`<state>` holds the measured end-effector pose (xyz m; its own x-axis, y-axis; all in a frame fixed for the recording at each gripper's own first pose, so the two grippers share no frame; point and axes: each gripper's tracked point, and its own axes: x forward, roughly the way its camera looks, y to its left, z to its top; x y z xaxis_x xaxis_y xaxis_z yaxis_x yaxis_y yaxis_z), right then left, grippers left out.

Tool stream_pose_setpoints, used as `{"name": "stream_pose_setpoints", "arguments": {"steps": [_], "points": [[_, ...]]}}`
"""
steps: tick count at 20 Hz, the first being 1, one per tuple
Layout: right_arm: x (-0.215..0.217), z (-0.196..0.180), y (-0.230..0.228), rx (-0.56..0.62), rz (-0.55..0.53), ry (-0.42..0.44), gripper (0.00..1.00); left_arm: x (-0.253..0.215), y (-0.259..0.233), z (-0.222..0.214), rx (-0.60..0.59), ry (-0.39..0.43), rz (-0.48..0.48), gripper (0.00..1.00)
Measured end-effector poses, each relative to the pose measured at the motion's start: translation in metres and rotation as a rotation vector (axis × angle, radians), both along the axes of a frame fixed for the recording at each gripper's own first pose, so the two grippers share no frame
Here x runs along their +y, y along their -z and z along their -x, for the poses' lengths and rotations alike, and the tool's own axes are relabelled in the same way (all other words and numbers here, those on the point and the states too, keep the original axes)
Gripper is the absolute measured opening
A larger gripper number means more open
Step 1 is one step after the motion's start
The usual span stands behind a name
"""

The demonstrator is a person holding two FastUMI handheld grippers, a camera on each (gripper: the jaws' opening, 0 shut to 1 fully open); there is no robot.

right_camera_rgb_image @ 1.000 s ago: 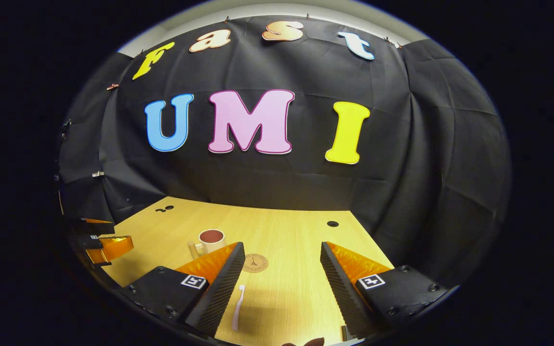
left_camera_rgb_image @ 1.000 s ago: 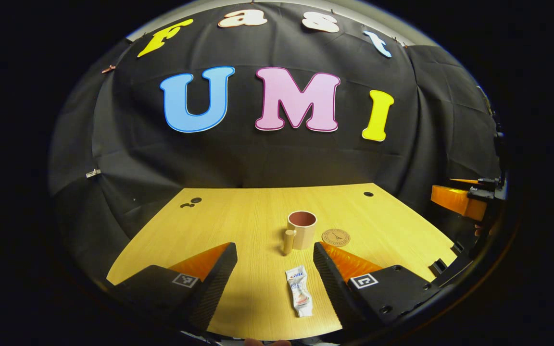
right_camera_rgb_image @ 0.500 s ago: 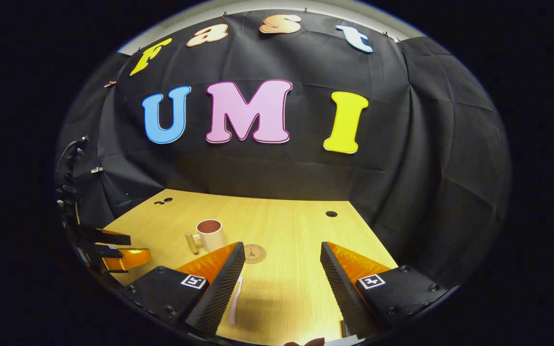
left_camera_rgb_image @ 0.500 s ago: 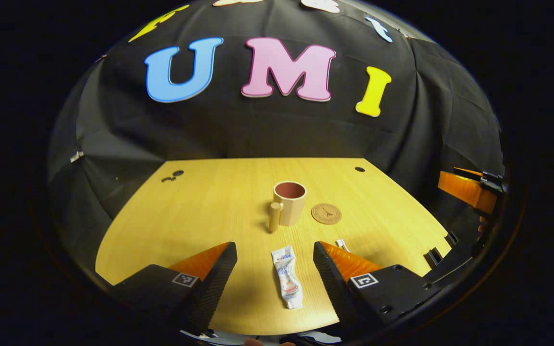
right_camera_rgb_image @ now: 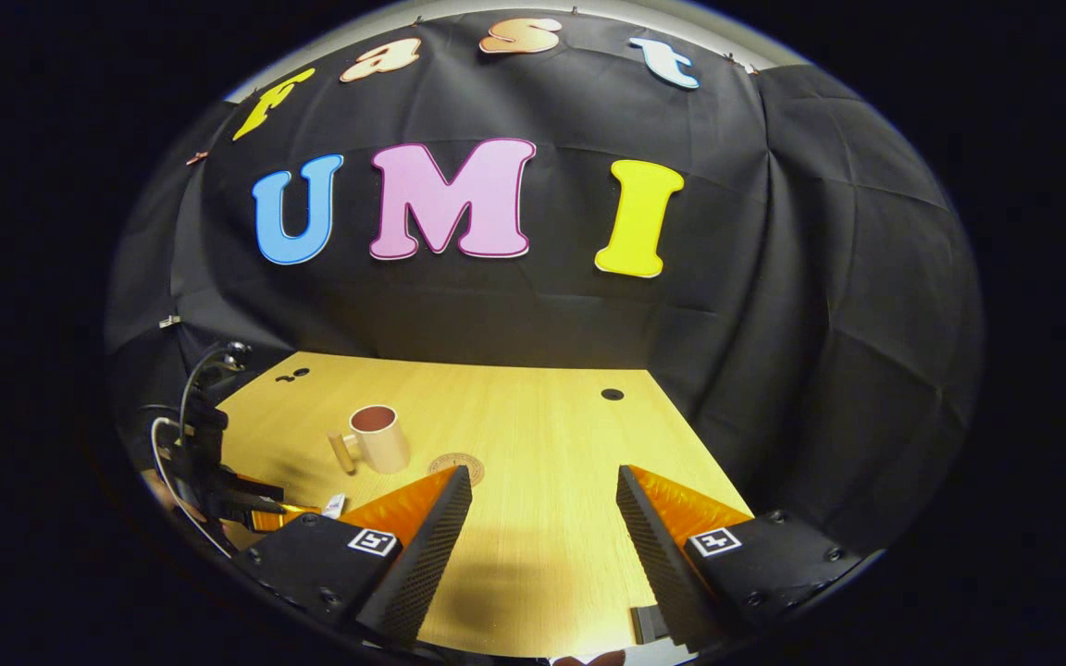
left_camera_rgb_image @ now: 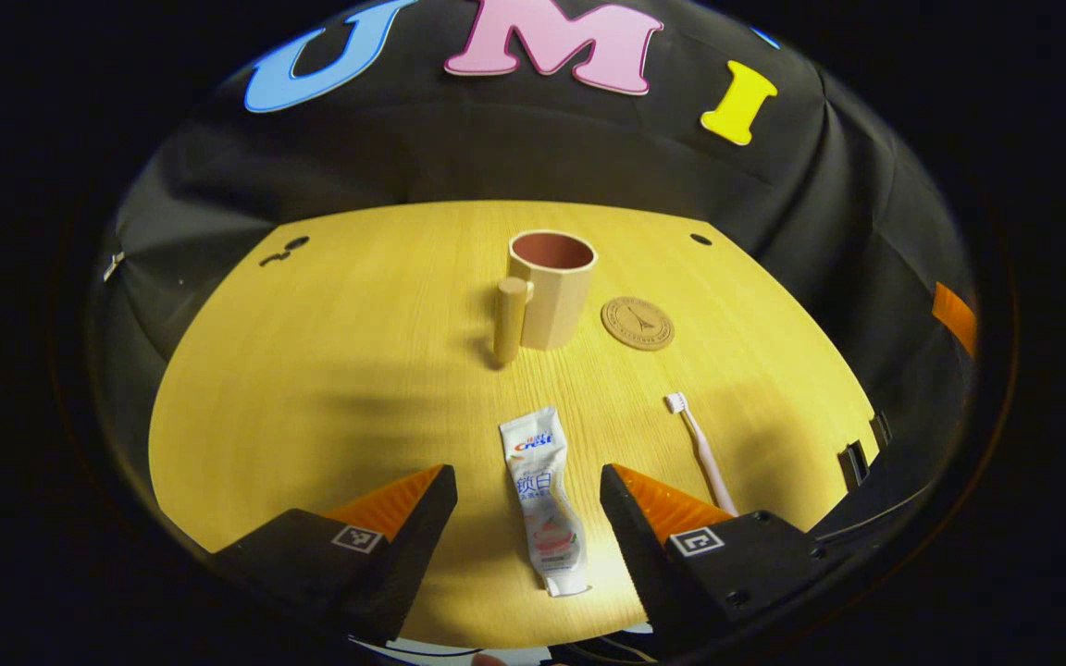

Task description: Put the toothbrush and toothpaste on the desktop into the cup, then pick up the cup and place it on the coaster on the desktop.

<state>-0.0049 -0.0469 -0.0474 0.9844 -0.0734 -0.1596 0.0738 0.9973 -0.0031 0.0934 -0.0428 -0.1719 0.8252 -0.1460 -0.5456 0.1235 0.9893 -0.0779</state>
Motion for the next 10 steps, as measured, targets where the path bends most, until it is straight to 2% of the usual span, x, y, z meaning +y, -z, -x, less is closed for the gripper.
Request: {"name": "stream_pose_setpoints", "arguments": {"steps": [5, 9, 10], "points": [[-0.004, -0.007, 0.007, 0.025, 0.004, -0.011, 0.97, 0.0, 0.03, -0.015, 0.108, -0.015, -0.018, 0.9], [-0.003, -0.021, 0.012, 0.045, 0.002, -0.047, 0.97, -0.002, 0.038, -0.018, 0.163, -0.029, -0.028, 0.76], [-0.002, -0.025, 0.013, 0.049, -0.002, -0.06, 0.97, -0.004, 0.038, -0.022, 0.158, -0.03, -0.04, 0.69]]}}
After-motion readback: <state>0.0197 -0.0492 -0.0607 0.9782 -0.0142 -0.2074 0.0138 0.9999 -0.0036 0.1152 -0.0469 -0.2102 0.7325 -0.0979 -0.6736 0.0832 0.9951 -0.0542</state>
